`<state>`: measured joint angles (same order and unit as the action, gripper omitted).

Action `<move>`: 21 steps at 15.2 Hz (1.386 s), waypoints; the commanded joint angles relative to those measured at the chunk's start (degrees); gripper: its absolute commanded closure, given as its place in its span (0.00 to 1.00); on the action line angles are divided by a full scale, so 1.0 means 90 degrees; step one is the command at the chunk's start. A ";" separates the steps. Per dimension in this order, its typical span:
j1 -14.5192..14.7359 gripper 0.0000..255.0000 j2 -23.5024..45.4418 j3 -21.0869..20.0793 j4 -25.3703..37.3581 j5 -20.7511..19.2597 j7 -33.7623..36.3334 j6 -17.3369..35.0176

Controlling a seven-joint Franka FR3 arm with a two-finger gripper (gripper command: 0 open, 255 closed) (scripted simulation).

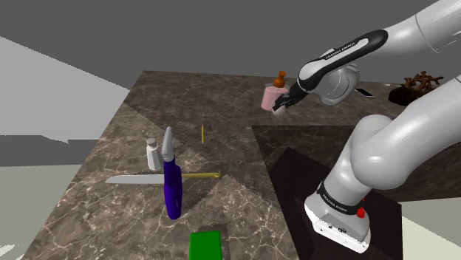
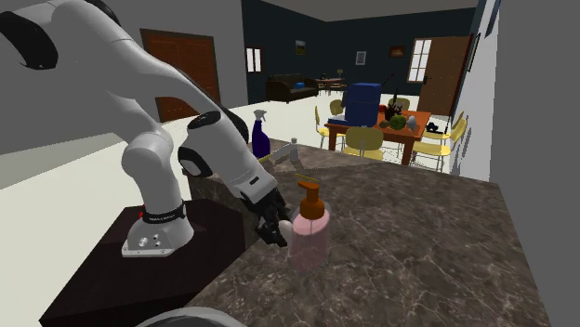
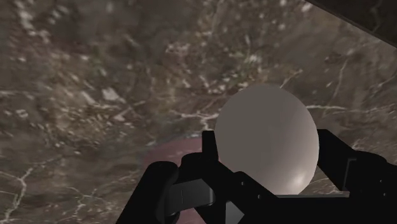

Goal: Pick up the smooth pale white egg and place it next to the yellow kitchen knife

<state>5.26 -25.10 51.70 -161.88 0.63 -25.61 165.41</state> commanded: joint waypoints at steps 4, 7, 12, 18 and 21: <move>-0.0399 1.00 -0.0219 -0.0405 0.0062 -0.0197 0.0231 -0.0347; -0.0700 1.00 -0.0437 -0.0726 0.0145 -0.0352 0.0429 -0.0686; -0.1047 1.00 -0.0781 -0.1137 0.0320 -0.0535 0.0702 -0.1239; -0.1297 1.00 -0.1140 -0.1505 0.0581 -0.0656 0.0955 -0.1876; -0.1378 1.00 -0.1292 -0.1655 0.0731 -0.0688 0.1059 -0.2183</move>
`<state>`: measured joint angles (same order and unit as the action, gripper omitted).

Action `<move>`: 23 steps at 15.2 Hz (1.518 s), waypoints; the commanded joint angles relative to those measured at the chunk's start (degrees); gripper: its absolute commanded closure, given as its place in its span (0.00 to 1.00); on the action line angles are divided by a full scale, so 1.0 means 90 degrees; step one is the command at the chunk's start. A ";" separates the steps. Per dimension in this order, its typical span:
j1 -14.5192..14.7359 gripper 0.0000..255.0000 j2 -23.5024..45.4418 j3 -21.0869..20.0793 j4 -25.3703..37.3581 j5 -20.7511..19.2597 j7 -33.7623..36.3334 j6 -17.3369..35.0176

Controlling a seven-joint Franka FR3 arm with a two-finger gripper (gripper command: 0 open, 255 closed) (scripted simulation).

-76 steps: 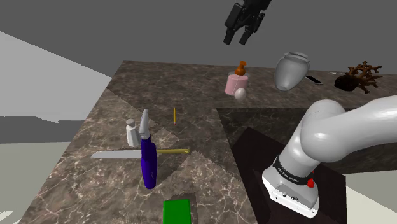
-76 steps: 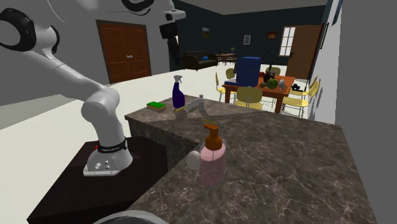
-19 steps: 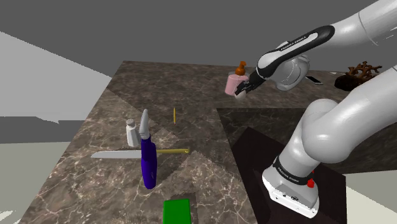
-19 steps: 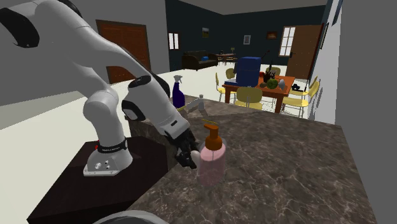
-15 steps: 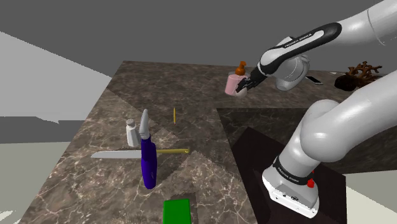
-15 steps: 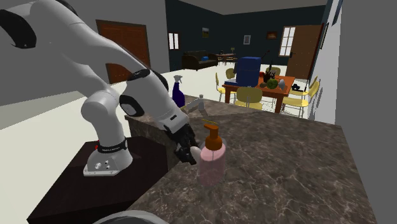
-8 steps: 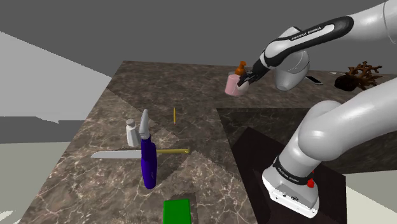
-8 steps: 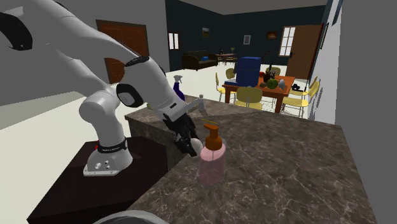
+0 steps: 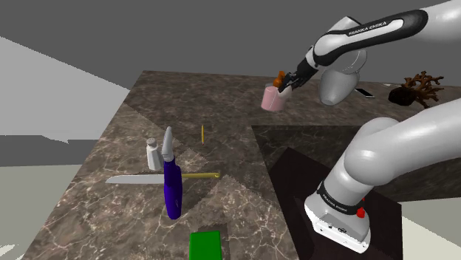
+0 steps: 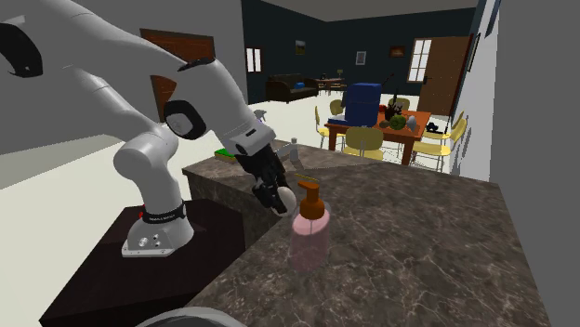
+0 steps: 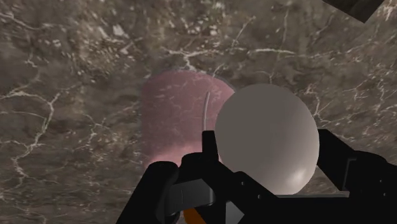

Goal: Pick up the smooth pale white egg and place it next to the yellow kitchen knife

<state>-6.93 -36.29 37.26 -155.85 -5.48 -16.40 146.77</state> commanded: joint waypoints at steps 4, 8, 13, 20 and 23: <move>-0.0098 1.00 -0.0223 -0.0227 0.0282 -0.0030 0.0158 -0.0509; -0.0143 1.00 -0.0366 -0.0380 0.0522 -0.0035 0.0264 -0.0891; -0.0206 1.00 -0.0772 -0.1140 0.0032 -0.0028 0.0997 -0.0821; 0.0014 1.00 -0.1243 -0.2436 -0.0552 0.0194 0.2313 -0.0693; 0.0204 1.00 -0.1317 -0.2993 -0.0674 0.0342 0.2895 -0.0631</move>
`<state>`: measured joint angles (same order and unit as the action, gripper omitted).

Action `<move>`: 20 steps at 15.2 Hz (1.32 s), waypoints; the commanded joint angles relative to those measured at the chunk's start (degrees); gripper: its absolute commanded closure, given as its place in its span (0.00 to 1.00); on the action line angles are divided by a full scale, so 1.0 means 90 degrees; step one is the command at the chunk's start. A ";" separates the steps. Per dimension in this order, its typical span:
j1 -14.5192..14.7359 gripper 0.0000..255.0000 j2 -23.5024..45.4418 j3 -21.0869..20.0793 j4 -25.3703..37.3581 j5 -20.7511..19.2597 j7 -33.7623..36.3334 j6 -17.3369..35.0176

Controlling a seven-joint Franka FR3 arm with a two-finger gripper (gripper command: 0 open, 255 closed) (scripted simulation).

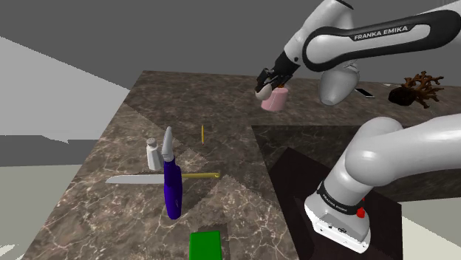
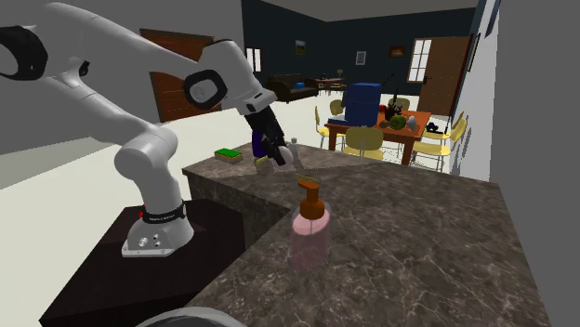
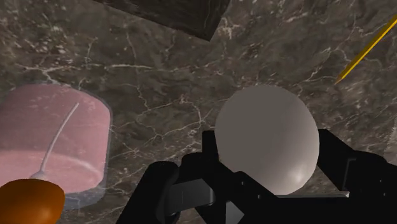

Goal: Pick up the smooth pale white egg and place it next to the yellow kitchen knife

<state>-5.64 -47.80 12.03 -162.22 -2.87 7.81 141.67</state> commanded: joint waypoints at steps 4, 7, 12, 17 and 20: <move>0.0351 1.00 0.0011 -0.0930 0.0001 0.0263 0.0989 0.0032; 0.0560 1.00 0.0160 -0.1481 0.0074 0.0413 0.1575 0.0111; 0.0817 1.00 0.0590 -0.2393 0.0378 0.0600 0.2534 0.0237; 0.0887 1.00 0.1182 -0.3304 0.0888 0.0651 0.3471 0.0320; 0.0826 1.00 0.1589 -0.3856 0.1283 0.0587 0.4036 0.0335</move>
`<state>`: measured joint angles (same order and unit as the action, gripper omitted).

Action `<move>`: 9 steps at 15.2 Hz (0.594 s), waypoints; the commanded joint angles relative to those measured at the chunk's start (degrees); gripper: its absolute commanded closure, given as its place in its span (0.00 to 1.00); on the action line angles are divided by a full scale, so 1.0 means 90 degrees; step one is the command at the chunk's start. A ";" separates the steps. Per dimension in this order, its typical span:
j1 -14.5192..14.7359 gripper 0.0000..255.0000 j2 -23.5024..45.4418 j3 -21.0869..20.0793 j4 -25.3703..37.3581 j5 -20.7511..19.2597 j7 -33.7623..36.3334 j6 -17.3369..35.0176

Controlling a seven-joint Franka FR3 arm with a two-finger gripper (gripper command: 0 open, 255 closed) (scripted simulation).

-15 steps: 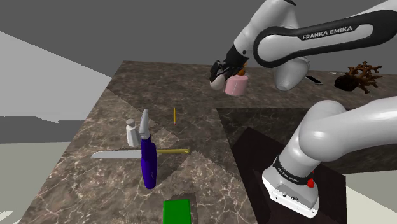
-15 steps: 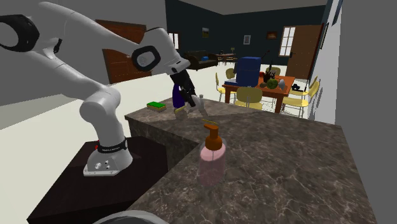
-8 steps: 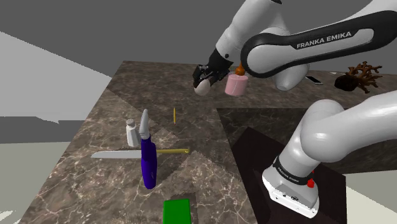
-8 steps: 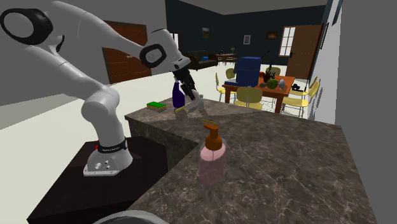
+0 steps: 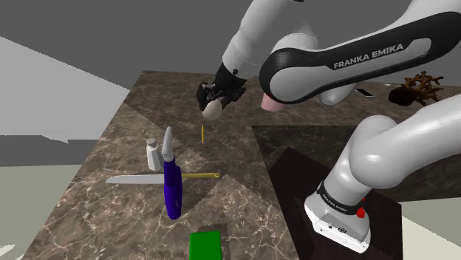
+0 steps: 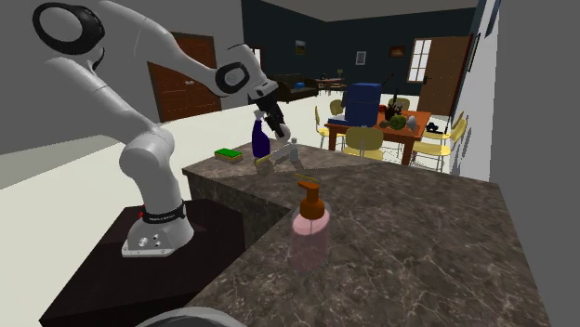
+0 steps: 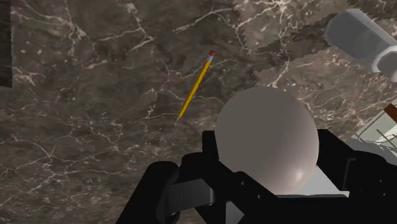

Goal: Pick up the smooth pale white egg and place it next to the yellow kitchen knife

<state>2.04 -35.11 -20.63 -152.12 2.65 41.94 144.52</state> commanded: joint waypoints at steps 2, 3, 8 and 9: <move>-0.0113 1.00 0.0466 -0.0604 0.0458 -0.0117 0.0627 0.0009; -0.0168 1.00 0.0614 -0.0795 0.0617 -0.0178 0.0823 -0.0002; -0.0567 1.00 0.1418 -0.1798 0.1506 -0.0679 0.1861 -0.0132; -0.0669 1.00 0.1595 -0.2011 0.1704 -0.0825 0.2086 -0.0176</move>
<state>-3.12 -22.28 -36.86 -138.31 -3.57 58.64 143.08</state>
